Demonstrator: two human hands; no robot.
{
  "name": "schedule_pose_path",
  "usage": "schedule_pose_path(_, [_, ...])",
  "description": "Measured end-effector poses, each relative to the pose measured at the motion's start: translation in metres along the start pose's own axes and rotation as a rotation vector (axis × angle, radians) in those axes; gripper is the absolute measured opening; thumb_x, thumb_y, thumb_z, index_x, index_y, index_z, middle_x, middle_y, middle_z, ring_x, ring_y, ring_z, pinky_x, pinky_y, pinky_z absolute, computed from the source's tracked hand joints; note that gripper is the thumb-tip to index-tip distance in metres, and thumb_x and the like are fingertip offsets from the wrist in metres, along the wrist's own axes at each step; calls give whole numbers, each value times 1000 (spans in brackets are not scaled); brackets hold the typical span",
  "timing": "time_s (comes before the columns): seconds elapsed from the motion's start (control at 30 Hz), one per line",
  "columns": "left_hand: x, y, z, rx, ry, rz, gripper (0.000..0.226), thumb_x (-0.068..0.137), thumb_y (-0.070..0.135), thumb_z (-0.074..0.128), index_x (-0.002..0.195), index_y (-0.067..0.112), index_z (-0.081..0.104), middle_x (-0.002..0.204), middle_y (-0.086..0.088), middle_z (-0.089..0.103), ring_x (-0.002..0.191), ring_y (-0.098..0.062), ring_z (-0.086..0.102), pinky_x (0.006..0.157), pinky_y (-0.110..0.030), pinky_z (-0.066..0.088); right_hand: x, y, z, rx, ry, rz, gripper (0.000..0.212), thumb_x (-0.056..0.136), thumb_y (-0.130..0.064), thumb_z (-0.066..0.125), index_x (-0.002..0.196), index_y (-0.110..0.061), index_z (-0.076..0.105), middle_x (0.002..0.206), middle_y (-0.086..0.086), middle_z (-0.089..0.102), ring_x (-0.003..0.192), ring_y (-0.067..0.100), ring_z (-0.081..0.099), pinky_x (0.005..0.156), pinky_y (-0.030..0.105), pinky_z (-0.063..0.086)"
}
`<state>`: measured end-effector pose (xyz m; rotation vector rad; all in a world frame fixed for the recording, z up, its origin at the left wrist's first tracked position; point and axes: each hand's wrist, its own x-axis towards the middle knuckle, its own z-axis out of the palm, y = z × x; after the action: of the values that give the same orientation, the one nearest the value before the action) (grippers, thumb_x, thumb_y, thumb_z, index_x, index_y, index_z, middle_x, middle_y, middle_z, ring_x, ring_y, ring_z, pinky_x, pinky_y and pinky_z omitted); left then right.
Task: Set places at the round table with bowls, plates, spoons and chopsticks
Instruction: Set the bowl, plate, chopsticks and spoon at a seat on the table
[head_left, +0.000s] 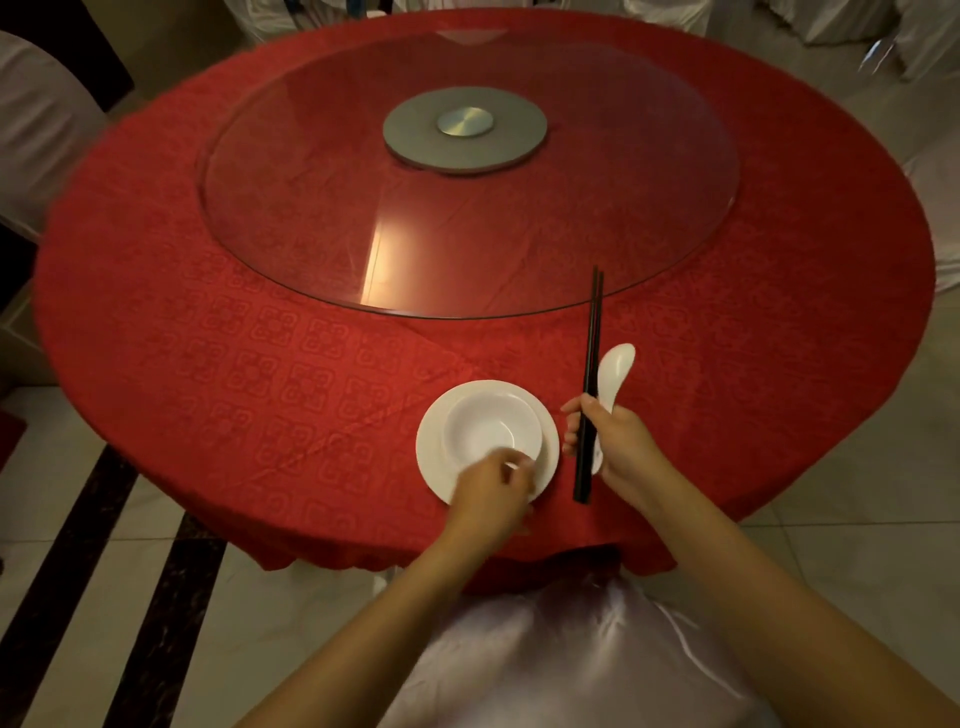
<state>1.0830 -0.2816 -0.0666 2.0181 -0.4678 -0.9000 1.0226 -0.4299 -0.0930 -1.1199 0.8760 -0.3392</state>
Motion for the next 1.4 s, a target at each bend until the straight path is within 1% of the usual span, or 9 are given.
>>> schedule_pose_path(0.13, [-17, 17, 26, -334, -312, -161, 20, 100, 20, 40, 99, 7, 56, 76, -7, 64, 59, -12, 63, 58, -24, 57, -10, -11, 1, 11, -101, -38, 35, 98, -25, 42, 75, -18, 66, 68, -2, 59, 68, 10, 54, 70, 26, 45])
schedule_pose_path(0.43, [-21, 23, 26, -455, -287, -191, 21, 95, 16, 53, 75, 9, 58, 62, -6, 58, 43, -6, 56, 45, -16, 49, -18, -29, 5, -345, -238, -78, 33, 98, -34, 40, 87, -27, 70, 85, 7, 62, 83, 19, 58, 82, 37, 47])
schedule_pose_path(0.53, [-21, 21, 24, -495, -333, -223, 21, 95, 16, 52, 78, 7, 60, 64, -6, 63, 47, -7, 61, 48, -16, 51, -8, -34, 9, -379, -168, -120, 34, 100, -30, 37, 99, -17, 68, 61, -14, 65, 61, -3, 59, 60, 11, 47])
schedule_pose_path(0.6, [-21, 17, 24, -517, -365, -259, 19, 96, 15, 51, 81, 6, 61, 66, -5, 66, 50, -6, 64, 49, -16, 52, 5, -39, 10, -415, -73, -153, 32, 99, -29, 40, 103, -13, 67, 53, -10, 52, 49, 4, 50, 48, 15, 40])
schedule_pose_path(0.7, [-19, 12, 26, -560, -361, -316, 19, 95, 14, 52, 81, 7, 61, 69, -5, 68, 52, -6, 65, 49, -15, 52, 27, -40, 10, -424, -5, -166, 29, 93, -26, 53, 109, -3, 61, 63, -3, 44, 54, 11, 42, 52, 25, 36])
schedule_pose_path(0.93, [-3, -7, 37, -618, -298, -458, 19, 94, 9, 53, 79, 4, 63, 59, -5, 66, 45, -6, 63, 47, -15, 53, 58, -1, 7, -578, 32, -151, 26, 87, -11, 63, 104, 8, 61, 68, -3, 54, 62, 11, 51, 54, 12, 41])
schedule_pose_path(1.03, [2, -16, 44, -616, -277, -491, 18, 94, 9, 54, 78, 3, 63, 58, -6, 65, 44, -7, 62, 47, -16, 53, 61, 14, 4, -645, 38, -180, 25, 87, -15, 64, 91, 10, 62, 72, 12, 58, 70, 21, 51, 62, 27, 38])
schedule_pose_path(1.17, [5, -23, 48, -598, -269, -502, 18, 93, 10, 54, 80, 3, 63, 65, -9, 64, 44, -7, 63, 46, -16, 53, 63, 21, 3, -757, 49, -254, 29, 86, -19, 64, 64, -5, 53, 54, -1, 46, 60, 20, 46, 48, 25, 28])
schedule_pose_path(1.4, [9, -30, 48, -615, -272, -507, 15, 93, 12, 55, 85, 2, 63, 70, -11, 64, 46, -8, 64, 49, -17, 55, 64, 23, 5, -813, 11, -331, 23, 88, -20, 61, 82, 1, 69, 72, 14, 65, 65, 19, 54, 57, 26, 31])
